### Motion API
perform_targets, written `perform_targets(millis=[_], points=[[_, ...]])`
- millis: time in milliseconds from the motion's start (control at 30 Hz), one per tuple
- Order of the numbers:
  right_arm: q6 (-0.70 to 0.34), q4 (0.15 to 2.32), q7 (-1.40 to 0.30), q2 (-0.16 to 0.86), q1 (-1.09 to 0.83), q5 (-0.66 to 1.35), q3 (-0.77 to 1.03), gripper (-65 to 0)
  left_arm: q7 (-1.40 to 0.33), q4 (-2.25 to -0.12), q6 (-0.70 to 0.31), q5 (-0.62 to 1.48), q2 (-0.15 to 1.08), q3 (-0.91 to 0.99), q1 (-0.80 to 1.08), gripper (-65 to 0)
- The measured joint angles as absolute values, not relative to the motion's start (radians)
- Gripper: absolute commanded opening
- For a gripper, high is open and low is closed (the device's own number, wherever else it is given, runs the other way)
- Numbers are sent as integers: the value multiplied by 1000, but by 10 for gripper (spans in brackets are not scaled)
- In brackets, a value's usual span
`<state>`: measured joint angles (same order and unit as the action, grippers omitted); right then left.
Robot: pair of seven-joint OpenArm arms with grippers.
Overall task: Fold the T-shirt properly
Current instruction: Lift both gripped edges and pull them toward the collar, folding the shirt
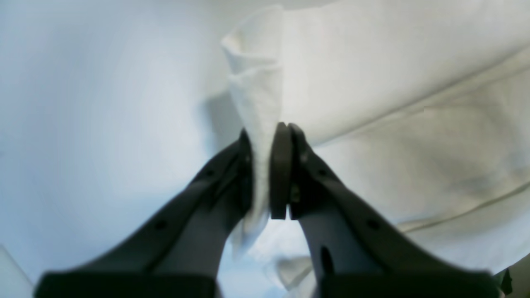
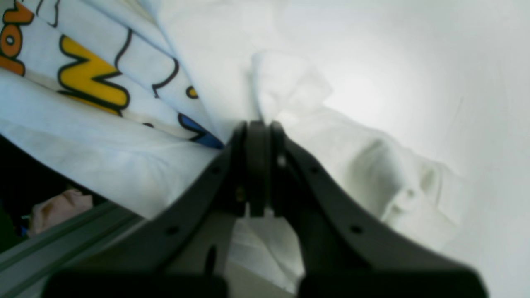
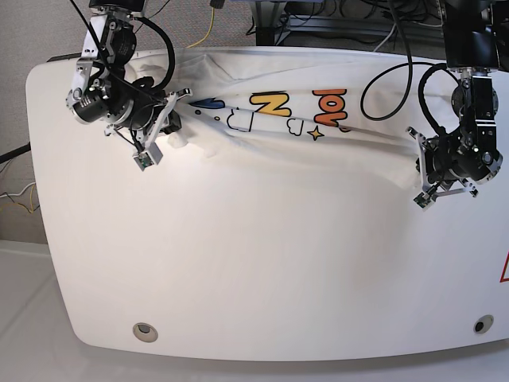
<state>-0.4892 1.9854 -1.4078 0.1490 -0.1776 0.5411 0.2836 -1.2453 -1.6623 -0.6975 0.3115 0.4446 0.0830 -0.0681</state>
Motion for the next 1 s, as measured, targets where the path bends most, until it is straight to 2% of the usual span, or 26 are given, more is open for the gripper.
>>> perform_targets(millis=[633, 1000], points=[[-486, 1988, -1407, 250, -268, 636, 358, -650, -1242, -1673, -698, 316, 472, 83, -21, -598], [-486, 1988, -1407, 253, -301, 637, 358, -650, -1241, -1708, -698, 319, 501, 82, 14, -598]])
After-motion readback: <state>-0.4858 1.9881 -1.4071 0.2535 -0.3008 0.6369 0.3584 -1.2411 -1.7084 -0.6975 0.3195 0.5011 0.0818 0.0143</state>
